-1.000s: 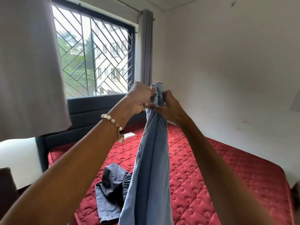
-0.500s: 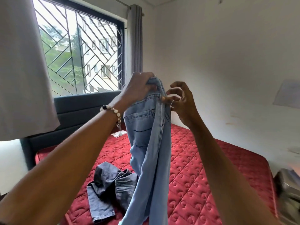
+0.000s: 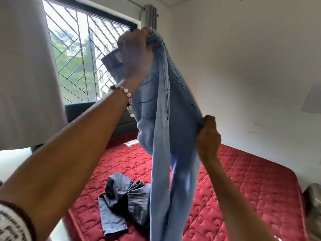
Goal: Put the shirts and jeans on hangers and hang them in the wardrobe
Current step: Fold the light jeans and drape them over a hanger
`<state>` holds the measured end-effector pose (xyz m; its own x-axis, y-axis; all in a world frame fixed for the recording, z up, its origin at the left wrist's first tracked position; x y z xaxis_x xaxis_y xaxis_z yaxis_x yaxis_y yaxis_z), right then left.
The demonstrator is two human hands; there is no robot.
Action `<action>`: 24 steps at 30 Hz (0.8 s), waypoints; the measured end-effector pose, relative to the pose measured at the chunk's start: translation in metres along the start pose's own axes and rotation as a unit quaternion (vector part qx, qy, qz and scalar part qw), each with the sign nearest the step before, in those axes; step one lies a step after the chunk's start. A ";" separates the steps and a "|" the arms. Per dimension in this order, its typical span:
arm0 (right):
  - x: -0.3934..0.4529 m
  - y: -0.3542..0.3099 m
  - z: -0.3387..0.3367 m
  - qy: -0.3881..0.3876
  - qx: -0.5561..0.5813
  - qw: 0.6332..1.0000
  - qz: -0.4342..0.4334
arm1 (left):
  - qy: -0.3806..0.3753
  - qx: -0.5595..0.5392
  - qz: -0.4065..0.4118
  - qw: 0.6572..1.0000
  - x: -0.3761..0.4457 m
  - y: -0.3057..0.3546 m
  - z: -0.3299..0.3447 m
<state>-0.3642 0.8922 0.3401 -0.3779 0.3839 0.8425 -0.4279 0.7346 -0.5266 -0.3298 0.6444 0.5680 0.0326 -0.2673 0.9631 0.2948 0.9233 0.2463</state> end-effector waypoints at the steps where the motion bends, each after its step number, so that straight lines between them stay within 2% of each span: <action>1: -0.002 -0.012 -0.004 0.009 -0.008 0.998 -0.064 | 0.011 -0.009 -0.012 1.000 0.003 -0.003 -0.001; 3: -0.021 -0.031 0.009 -0.039 -0.055 0.972 -0.225 | 0.017 -0.019 -0.024 0.999 0.005 -0.005 -0.001; 4: -0.032 -0.032 0.021 -0.086 -0.065 0.957 -0.270 | 0.011 -0.017 -0.023 1.000 0.003 -0.005 0.000; 5: -0.042 -0.030 0.034 -0.145 -0.057 0.949 -0.275 | 0.001 -0.014 -0.022 1.000 -0.001 -0.003 0.001; 7: -0.059 -0.027 0.052 -0.256 0.020 0.940 -0.224 | -0.018 -0.013 -0.027 0.999 -0.012 0.000 0.004; 9: -0.076 -0.032 0.057 -0.316 0.156 0.925 -0.146 | -0.037 -0.007 -0.031 0.999 -0.024 0.003 0.007; 11: -0.088 -0.028 0.059 -0.352 0.273 0.895 0.007 | -0.048 0.001 -0.033 0.998 -0.033 0.003 0.008; 12: -0.097 -0.022 0.061 -0.360 0.297 0.882 0.066 | -0.054 0.004 -0.037 0.998 -0.036 0.002 0.009; 13: -0.104 -0.017 0.062 -0.360 0.301 0.879 0.085 | -0.059 0.007 -0.043 0.997 -0.038 0.001 0.010; 16: -0.127 -0.002 0.067 -0.338 0.131 0.932 -0.031 | -0.061 0.020 -0.061 0.996 -0.042 0.001 0.012; 17: -0.137 0.005 0.070 -0.337 0.085 0.937 -0.033 | -0.061 0.023 -0.067 0.996 -0.044 0.002 0.013; 21: -0.171 0.052 0.070 -0.383 0.101 0.906 0.149 | -0.041 0.020 -0.083 0.996 -0.055 0.002 0.016; 22: -0.169 0.067 0.064 -0.368 0.092 0.909 0.170 | -0.041 0.021 -0.091 0.995 -0.057 -0.003 0.018; 24: -0.155 0.094 0.048 -0.320 0.032 0.933 0.158 | -0.041 0.015 -0.108 0.993 -0.066 -0.013 0.022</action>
<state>-0.3855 0.8749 0.1550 -0.8984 0.1471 0.4137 -0.2523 0.5982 -0.7606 -0.3566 0.6557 0.5040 -0.1065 -0.4378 0.8927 0.2570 0.8552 0.4500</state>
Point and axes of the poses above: each hand's wrist, its own x-axis towards the middle knuckle, its own z-axis out of the palm, y = z × x, the point moved 8 cm from there along x, towards the middle knuckle, and after that the axes turned 10 degrees about y, right-handed, at the moved point
